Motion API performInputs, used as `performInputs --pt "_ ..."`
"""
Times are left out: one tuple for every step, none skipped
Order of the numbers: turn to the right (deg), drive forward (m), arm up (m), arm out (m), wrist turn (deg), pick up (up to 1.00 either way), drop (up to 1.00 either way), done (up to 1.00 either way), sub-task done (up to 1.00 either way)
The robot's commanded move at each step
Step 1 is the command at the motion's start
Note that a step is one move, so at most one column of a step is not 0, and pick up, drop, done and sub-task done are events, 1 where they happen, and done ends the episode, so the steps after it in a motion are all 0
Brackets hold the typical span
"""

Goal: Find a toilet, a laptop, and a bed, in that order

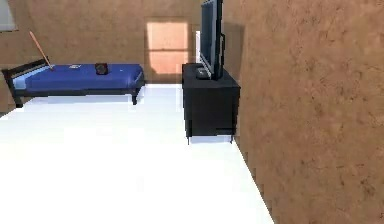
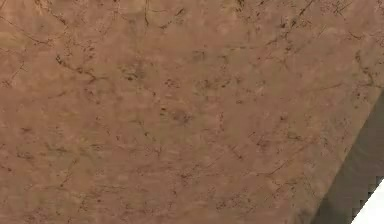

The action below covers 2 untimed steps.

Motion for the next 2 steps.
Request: performInputs --pt "0.0 0.3 0.0 0.0 0.0 0.0 0.0 0.0 0.0" --pt "-12.0 0.0 0.0 0.0 0.0 0.0 0.0 0.0 0.0"
